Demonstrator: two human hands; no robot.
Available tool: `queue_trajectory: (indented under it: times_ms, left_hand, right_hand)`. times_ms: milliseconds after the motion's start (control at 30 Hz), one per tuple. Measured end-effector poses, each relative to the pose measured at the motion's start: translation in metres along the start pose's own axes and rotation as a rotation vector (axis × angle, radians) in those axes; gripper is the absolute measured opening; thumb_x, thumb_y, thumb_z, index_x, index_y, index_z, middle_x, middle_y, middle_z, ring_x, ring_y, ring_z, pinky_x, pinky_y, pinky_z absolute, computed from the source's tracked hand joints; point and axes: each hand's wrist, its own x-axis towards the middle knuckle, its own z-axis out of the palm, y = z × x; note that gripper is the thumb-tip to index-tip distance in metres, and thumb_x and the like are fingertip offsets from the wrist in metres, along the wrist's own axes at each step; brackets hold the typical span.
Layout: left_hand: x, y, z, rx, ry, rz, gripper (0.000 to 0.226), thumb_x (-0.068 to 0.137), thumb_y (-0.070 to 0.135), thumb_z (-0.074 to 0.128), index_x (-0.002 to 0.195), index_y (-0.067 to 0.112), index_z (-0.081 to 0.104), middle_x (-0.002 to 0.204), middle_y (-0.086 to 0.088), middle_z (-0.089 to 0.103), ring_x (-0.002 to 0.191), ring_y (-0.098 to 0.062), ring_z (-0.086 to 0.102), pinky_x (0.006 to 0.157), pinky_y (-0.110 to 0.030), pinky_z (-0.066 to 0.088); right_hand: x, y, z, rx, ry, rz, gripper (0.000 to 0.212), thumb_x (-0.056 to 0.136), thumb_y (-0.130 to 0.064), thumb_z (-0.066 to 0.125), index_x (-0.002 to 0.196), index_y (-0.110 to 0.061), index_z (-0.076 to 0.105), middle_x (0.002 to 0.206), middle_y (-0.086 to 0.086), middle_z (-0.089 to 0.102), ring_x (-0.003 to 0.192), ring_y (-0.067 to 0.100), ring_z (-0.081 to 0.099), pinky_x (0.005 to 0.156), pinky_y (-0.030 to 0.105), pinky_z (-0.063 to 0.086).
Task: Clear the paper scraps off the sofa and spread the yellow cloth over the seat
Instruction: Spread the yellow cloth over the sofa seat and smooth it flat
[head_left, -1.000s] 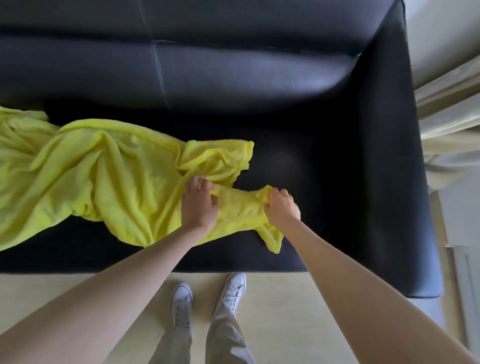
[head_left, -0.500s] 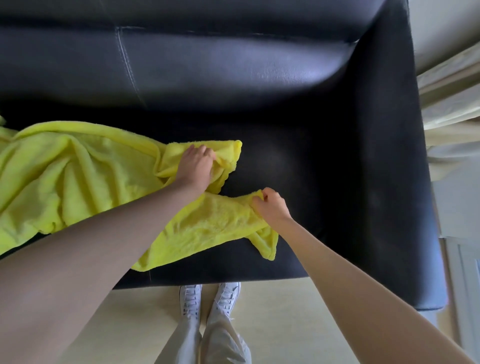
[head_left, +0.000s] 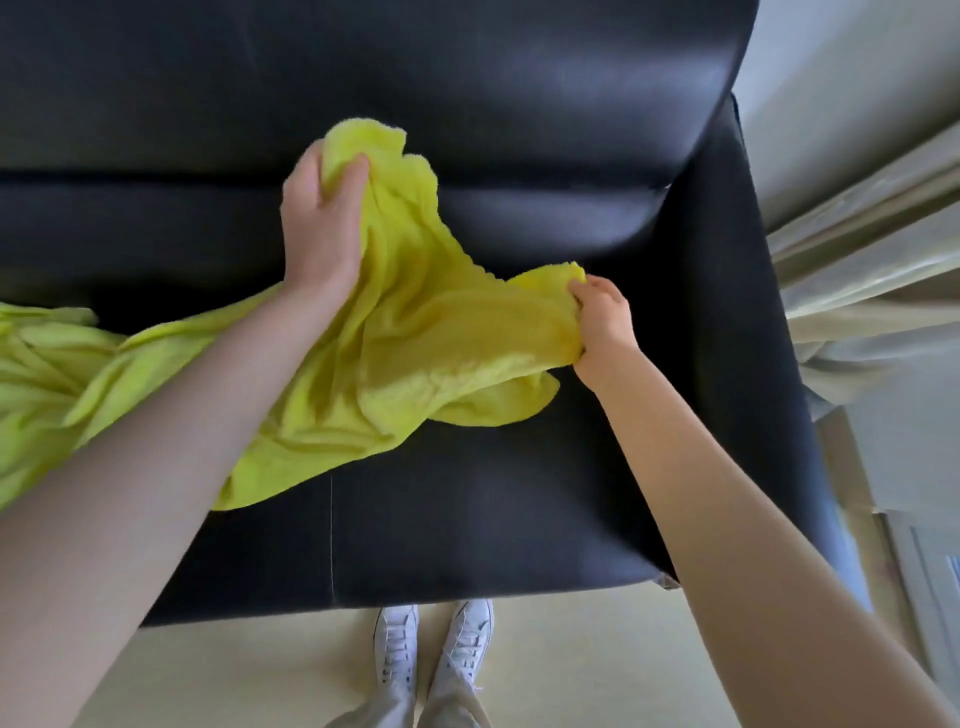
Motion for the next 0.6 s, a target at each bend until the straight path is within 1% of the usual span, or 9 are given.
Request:
queue_trajectory:
  times_ms: [33,100,167,233,267,367,467,533,600]
  left_hand:
    - [0.001,0.007,-0.005,0.019,0.009,0.046,0.007,0.094,0.026,0.050,0.092,0.026,0.057,0.090,0.014,0.059,0.084,0.004,0.056,0.083,-0.013,0.047]
    - [0.004,0.007,-0.011,0.082,0.012,0.103,0.013,0.094,0.026,0.050,0.100,0.018,0.057,0.092,0.014,0.058,0.087,0.002,0.056,0.086,-0.016,0.047]
    - [0.000,0.002,-0.014,0.117,0.008,0.104,0.021,0.094,0.027,0.050,0.108,0.014,0.058,0.095,0.013,0.058,0.091,0.000,0.057,0.088,-0.018,0.047]
    - [-0.008,-0.004,-0.017,0.117,-0.004,0.095,0.019,0.094,0.027,0.050,0.107,0.015,0.058,0.094,0.012,0.059,0.090,-0.002,0.057,0.086,-0.018,0.048]
    - [-0.013,-0.005,-0.019,0.110,-0.018,0.100,0.017,0.093,0.026,0.051,0.104,0.015,0.059,0.092,0.011,0.060,0.088,-0.002,0.058,0.085,-0.019,0.048]
    - [-0.028,0.000,-0.024,-0.015,-0.158,0.045,0.010,0.090,0.016,0.054,0.096,0.013,0.063,0.085,0.005,0.062,0.082,-0.007,0.059,0.077,-0.023,0.049]
    - [-0.043,0.003,-0.029,-0.051,-0.490,-0.174,0.012,0.087,0.006,0.058,0.087,0.011,0.069,0.077,0.001,0.069,0.075,-0.011,0.066,0.072,-0.024,0.052]
    - [-0.052,-0.001,-0.034,0.051,-0.809,-0.432,0.011,0.081,0.009,0.063,0.086,0.003,0.071,0.083,-0.010,0.074,0.081,-0.023,0.069,0.081,-0.036,0.052]
    - [-0.062,-0.003,-0.038,0.308,-1.170,-0.661,0.032,0.074,0.016,0.069,0.102,0.000,0.070,0.104,-0.017,0.071,0.098,-0.033,0.067,0.092,-0.044,0.050]
  right_hand:
    - [-0.001,0.003,-0.006,-0.147,0.004,0.046,0.014,0.093,-0.016,0.049,0.101,-0.016,0.060,0.100,0.010,0.061,0.088,0.026,0.060,0.079,0.036,0.051]
    - [-0.006,0.027,-0.018,-0.761,-0.094,0.122,0.024,0.093,-0.012,0.048,0.112,-0.003,0.059,0.104,0.017,0.061,0.091,0.029,0.061,0.069,0.029,0.048]
    - [-0.021,0.063,-0.035,-1.125,-0.160,0.179,0.036,0.095,-0.011,0.045,0.128,0.002,0.052,0.120,0.020,0.059,0.108,0.032,0.059,0.062,0.021,0.048]
    - [-0.031,0.106,-0.058,-1.172,-0.161,0.267,0.037,0.096,-0.010,0.043,0.130,0.002,0.051,0.121,0.018,0.059,0.119,0.033,0.053,0.059,0.020,0.044]
    - [-0.036,0.127,-0.068,-1.163,-0.137,0.309,0.035,0.094,-0.009,0.044,0.127,0.001,0.052,0.106,0.015,0.061,0.114,0.034,0.056,0.062,0.024,0.042]
    - [-0.048,0.168,-0.088,-1.217,-0.129,0.446,0.014,0.087,-0.007,0.045,0.094,-0.003,0.056,0.070,0.007,0.050,0.069,0.025,0.057,0.061,0.029,0.044]
    - [-0.058,0.181,-0.091,-1.306,-0.153,0.453,0.011,0.084,-0.010,0.047,0.074,-0.007,0.049,0.070,0.006,0.054,0.064,0.021,0.056,0.060,0.026,0.048]
    - [-0.061,0.180,-0.086,-1.340,-0.166,0.393,0.007,0.085,-0.011,0.047,0.089,-0.007,0.052,0.073,0.003,0.051,0.073,0.022,0.056,0.060,0.025,0.044]
    - [-0.056,0.175,-0.077,-1.312,-0.141,0.310,0.020,0.086,-0.013,0.047,0.104,-0.008,0.052,0.080,0.003,0.052,0.077,0.021,0.055,0.061,0.027,0.044]
